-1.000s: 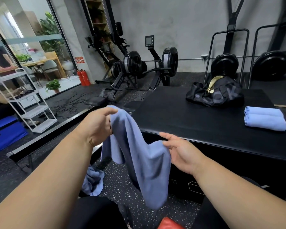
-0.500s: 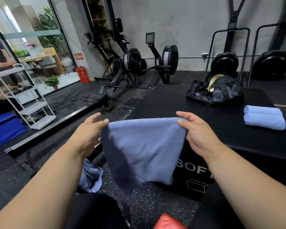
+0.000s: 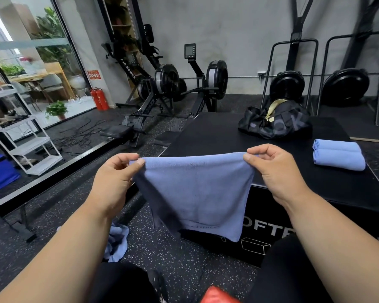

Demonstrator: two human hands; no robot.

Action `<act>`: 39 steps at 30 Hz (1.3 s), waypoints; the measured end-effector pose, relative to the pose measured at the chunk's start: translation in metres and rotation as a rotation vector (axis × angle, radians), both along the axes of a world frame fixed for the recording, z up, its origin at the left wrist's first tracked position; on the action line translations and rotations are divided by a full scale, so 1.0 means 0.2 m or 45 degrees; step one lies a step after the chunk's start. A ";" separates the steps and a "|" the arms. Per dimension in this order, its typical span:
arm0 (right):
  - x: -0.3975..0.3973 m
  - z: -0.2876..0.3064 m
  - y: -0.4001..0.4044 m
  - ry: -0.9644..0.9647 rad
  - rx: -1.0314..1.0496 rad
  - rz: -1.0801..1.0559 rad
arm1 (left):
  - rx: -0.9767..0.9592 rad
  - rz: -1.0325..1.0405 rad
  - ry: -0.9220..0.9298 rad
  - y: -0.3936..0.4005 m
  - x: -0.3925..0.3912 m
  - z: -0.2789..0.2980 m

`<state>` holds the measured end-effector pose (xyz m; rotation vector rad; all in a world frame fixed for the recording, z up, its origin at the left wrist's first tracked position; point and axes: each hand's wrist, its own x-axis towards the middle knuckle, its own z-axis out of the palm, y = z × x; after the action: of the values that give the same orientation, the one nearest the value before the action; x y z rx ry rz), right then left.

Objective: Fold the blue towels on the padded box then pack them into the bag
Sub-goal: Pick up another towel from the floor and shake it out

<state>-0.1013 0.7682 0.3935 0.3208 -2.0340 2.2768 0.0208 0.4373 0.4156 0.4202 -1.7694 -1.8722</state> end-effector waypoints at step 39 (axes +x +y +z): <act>-1.29 -0.67 0.06 -0.448 0.995 -0.058 | -0.640 -0.154 -0.697 -0.04 -1.40 -0.76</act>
<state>-0.3595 0.7807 0.2600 -0.1097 -3.0014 1.4814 -0.2597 0.4299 0.2631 0.6823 -2.5853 -1.3775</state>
